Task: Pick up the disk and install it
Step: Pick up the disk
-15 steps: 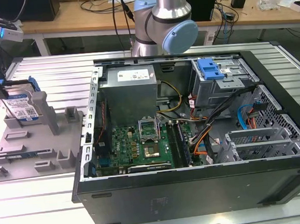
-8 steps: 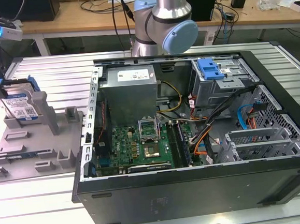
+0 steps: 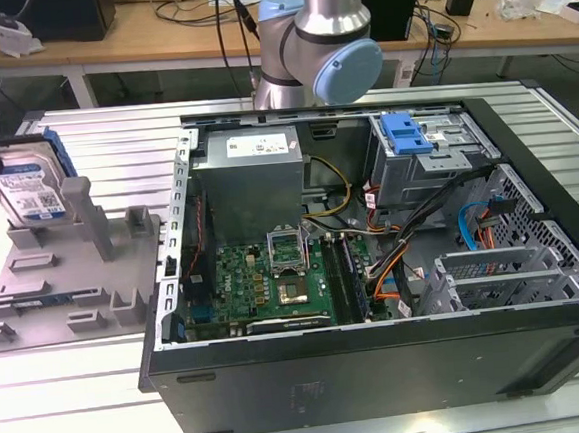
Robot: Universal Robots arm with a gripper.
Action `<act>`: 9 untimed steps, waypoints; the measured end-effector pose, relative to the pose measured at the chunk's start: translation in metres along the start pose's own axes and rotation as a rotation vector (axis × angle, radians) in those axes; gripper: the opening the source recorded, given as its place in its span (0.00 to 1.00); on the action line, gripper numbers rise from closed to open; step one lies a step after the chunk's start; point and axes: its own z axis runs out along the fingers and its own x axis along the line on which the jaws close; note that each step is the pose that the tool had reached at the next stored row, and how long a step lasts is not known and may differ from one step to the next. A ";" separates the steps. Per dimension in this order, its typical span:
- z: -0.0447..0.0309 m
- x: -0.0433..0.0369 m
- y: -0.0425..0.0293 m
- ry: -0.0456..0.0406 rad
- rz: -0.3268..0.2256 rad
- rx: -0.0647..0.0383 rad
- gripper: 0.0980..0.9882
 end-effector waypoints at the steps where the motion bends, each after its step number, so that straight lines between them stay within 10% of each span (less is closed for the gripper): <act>1: -0.0052 -0.0001 0.0001 0.0000 0.000 0.000 0.30; 9: -0.0439 -0.0008 0.0005 0.0000 0.000 0.000 0.30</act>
